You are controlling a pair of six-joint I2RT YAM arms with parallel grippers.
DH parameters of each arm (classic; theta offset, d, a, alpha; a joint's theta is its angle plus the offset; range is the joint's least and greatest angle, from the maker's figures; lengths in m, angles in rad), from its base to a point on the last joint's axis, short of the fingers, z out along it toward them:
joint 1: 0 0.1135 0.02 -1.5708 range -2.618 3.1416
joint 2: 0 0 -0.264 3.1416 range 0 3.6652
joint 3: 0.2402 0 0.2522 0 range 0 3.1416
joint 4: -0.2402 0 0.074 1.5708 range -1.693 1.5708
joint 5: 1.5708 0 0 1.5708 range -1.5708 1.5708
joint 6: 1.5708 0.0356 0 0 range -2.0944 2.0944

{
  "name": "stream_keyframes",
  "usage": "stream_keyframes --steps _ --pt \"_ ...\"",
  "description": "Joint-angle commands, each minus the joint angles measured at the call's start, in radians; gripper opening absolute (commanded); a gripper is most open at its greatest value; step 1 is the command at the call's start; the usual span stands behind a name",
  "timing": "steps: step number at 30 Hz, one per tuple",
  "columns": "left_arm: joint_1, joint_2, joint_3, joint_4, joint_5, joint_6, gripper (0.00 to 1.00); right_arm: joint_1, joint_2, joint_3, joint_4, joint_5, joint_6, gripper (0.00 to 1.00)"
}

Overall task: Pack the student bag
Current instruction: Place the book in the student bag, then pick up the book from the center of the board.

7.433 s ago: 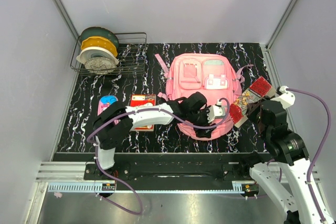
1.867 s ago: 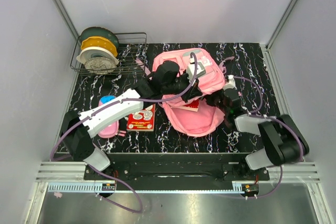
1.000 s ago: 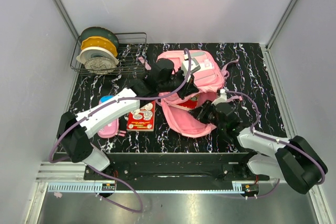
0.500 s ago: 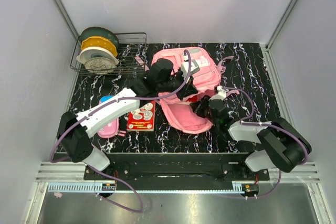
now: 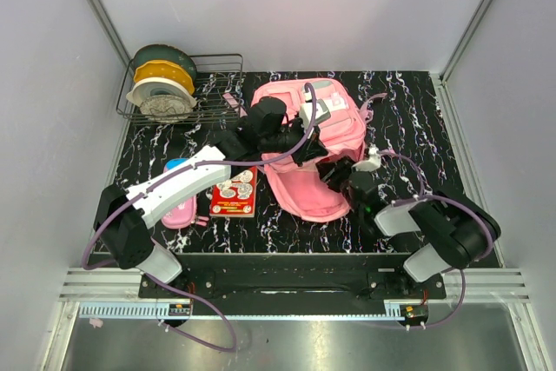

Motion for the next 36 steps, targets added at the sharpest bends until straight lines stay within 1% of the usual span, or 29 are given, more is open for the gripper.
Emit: stream_keyframes --steps 1,2,3,4,5,6,7,8,9,10,11,12,13,14,15,16,17,19,21,22,23,24,27,29,33,36 --pt "0.004 -0.059 0.005 0.106 0.039 0.000 0.00 0.008 -0.139 -0.093 0.060 -0.010 -0.025 0.55" --pt "0.004 -0.061 0.000 0.110 0.035 -0.005 0.00 0.008 -0.230 -0.125 0.034 -0.045 -0.025 0.57" --pt "0.004 -0.059 -0.004 0.116 0.027 -0.007 0.01 0.008 -0.283 -0.136 -0.007 -0.067 -0.021 0.57" --pt "0.005 -0.053 -0.012 0.124 0.021 -0.008 0.02 0.008 -0.341 -0.143 -0.129 -0.090 -0.010 0.57" --pt "0.005 -0.049 -0.015 0.126 0.018 -0.014 0.03 0.009 -0.459 -0.144 -0.206 -0.124 -0.007 0.58" --pt "0.008 -0.047 -0.018 0.130 0.012 -0.016 0.03 0.009 -0.522 -0.144 -0.277 -0.138 -0.005 0.58" --pt "0.008 -0.038 -0.023 0.138 0.009 -0.020 0.02 0.009 -0.588 -0.149 -0.425 -0.139 0.015 0.58" --pt "0.008 -0.035 -0.026 0.146 0.004 -0.023 0.01 0.009 -0.724 -0.159 -0.496 -0.124 0.028 0.58" --pt "0.010 -0.027 -0.033 0.164 0.000 -0.023 0.00 0.009 -0.794 -0.164 -0.615 -0.116 0.039 0.58" --pt "0.010 -0.024 -0.036 0.172 0.000 -0.023 0.00 0.009 -0.863 -0.166 -0.682 -0.084 0.061 0.59" --pt "0.010 -0.019 -0.039 0.181 0.003 -0.055 0.00 0.009 -0.995 -0.160 -0.751 -0.067 0.071 0.60" --pt "0.010 -0.016 -0.039 0.190 0.010 -0.062 0.00 0.008 -1.059 -0.155 -0.865 -0.043 0.085 0.62" --pt "0.010 -0.012 -0.041 0.190 0.015 -0.065 0.00 0.008 -1.117 -0.135 -0.916 -0.002 0.094 0.63" --pt "0.009 -0.012 -0.041 0.190 0.018 -0.066 0.00 0.009 -1.217 -0.121 -0.962 0.018 0.093 0.66" --pt "0.010 -0.012 -0.043 0.187 0.021 -0.065 0.00 0.008 -1.251 -0.109 -1.039 0.034 0.102 0.75" --pt "0.009 -0.013 -0.044 0.184 0.023 -0.063 0.00 0.009 -1.274 -0.075 -1.065 0.055 0.120 0.77" --pt "0.010 -0.013 -0.047 0.182 0.021 -0.059 0.00 0.009 -1.291 -0.054 -1.088 0.063 0.125 0.78" --pt "0.008 -0.016 -0.050 0.176 0.023 -0.054 0.00 0.009 -1.264 0.021 -1.147 0.078 0.153 0.84" --pt "0.007 -0.025 -0.059 0.176 0.049 -0.045 0.00 0.009 -1.167 0.076 -1.190 0.080 0.177 0.89" --pt "0.005 -0.028 -0.064 0.175 0.052 -0.042 0.00 0.009 -1.132 0.122 -1.188 0.068 0.183 0.91" --pt "0.005 -0.030 -0.070 0.175 0.049 -0.036 0.00 0.008 -1.068 0.139 -1.185 0.063 0.196 0.92" --pt "0.002 -0.039 -0.081 0.173 0.050 -0.034 0.00 0.009 -1.042 0.158 -1.170 0.060 0.208 0.94" --pt "-0.001 -0.056 -0.105 0.167 0.049 -0.034 0.00 0.008 -0.975 0.204 -1.110 0.080 0.225 0.95" --pt "-0.004 -0.071 -0.125 0.170 0.044 -0.033 0.00 0.008 -0.925 0.230 -1.110 0.105 0.230 0.96" --pt "-0.008 -0.098 -0.153 0.190 0.033 -0.036 0.00 0.008 -0.828 0.287 -1.109 0.039 0.291 0.97" --pt "-0.013 -0.107 -0.158 0.190 0.035 -0.036 0.00 0.006 -0.758 0.288 -1.078 0.007 0.315 0.96"
